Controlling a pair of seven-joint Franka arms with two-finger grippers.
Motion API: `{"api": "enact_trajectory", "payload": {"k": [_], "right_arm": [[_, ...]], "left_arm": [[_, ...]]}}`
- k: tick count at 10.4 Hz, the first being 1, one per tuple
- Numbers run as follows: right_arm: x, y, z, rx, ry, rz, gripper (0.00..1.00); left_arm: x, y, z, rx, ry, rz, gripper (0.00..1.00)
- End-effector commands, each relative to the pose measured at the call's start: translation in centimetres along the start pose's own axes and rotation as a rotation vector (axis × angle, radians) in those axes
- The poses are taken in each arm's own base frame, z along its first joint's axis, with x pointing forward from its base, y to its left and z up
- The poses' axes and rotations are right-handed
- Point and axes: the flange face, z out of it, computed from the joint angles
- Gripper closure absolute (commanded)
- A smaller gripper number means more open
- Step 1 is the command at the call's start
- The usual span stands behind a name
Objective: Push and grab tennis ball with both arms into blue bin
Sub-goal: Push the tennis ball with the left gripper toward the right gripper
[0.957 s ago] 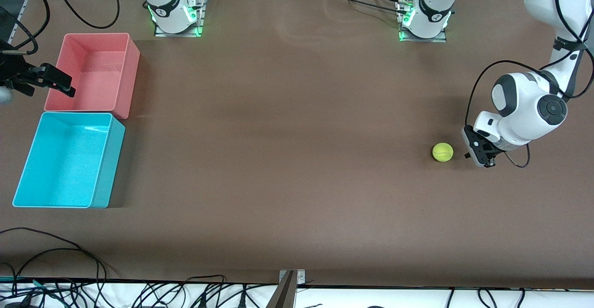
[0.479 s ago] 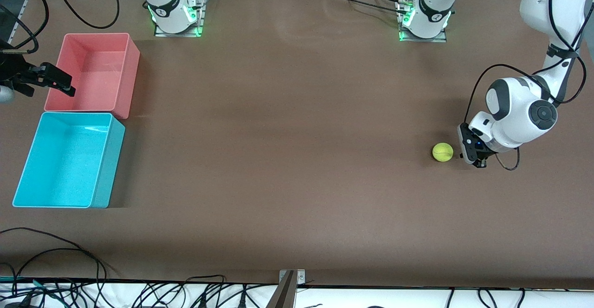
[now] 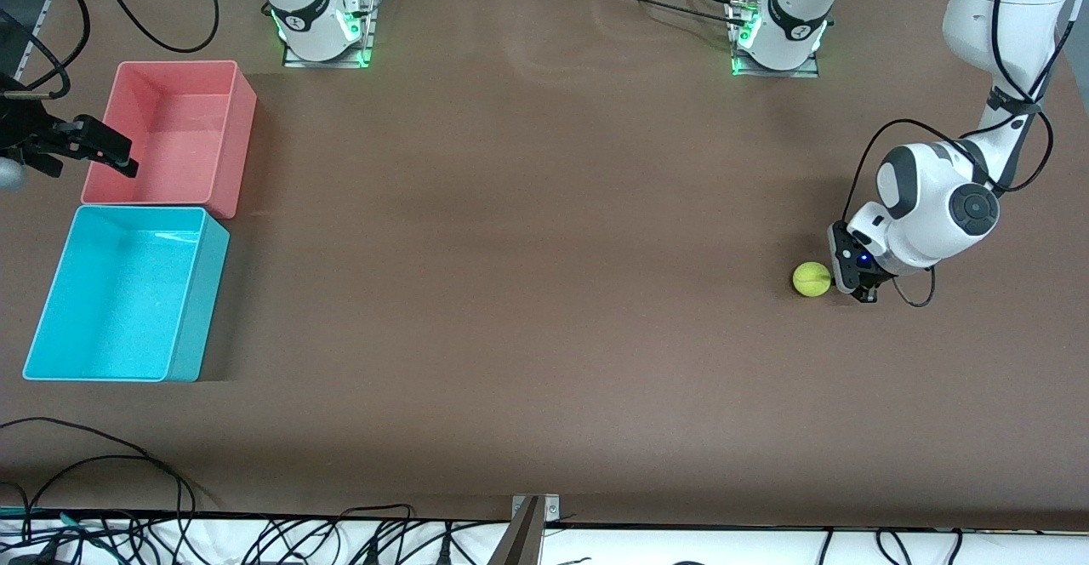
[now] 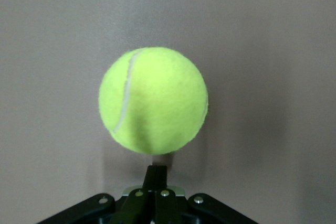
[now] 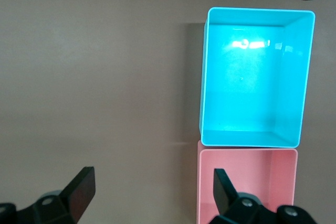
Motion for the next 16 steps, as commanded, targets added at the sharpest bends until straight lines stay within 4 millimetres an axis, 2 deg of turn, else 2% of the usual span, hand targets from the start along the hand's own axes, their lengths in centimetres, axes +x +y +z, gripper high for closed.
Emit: {"api": "enact_trajectory", "payload": {"k": [1, 3, 5, 6, 8, 9, 10, 12, 16], "right_arm": [[0.1, -0.1, -0.5, 0.016, 0.001, 0.026, 0.0], [0.1, -0.1, -0.6, 0.017, 0.003, 0.046, 0.0], [0.1, -0.1, -0.6, 0.017, 0.003, 0.047, 0.0], [0.1, -0.1, -0.5, 0.016, 0.001, 0.047, 0.0], [0.1, -0.1, -0.5, 0.016, 0.001, 0.05, 0.0], [0.1, -0.1, -0.6, 0.015, 0.001, 0.049, 0.0], [0.1, -0.2, -0.5, 0.015, 0.001, 0.049, 0.0], [0.2, -0.2, -0.4, 0.017, -0.002, 0.046, 0.0], [0.2, -1.1, -0.3, 0.018, -0.005, 0.037, 0.0]], "left_arm": [[0.8, 0.5, 0.5, 0.002, 0.024, -0.016, 1.0], [2.5, 0.3, 0.8, -0.001, 0.035, -0.009, 1.0], [6.2, 0.4, 1.0, -0.006, 0.058, -0.075, 1.0], [9.1, 0.5, 1.1, -0.012, 0.076, -0.131, 1.0], [16.6, 1.3, 0.7, -0.026, 0.097, -0.264, 1.0], [18.4, 1.5, 0.4, -0.025, 0.104, -0.309, 1.0], [18.7, 1.5, 0.3, -0.025, 0.106, -0.319, 1.0], [17.9, 1.3, 0.2, -0.021, 0.101, -0.317, 1.0], [17.7, 1.2, -0.2, -0.015, 0.099, -0.318, 1.0]]}}
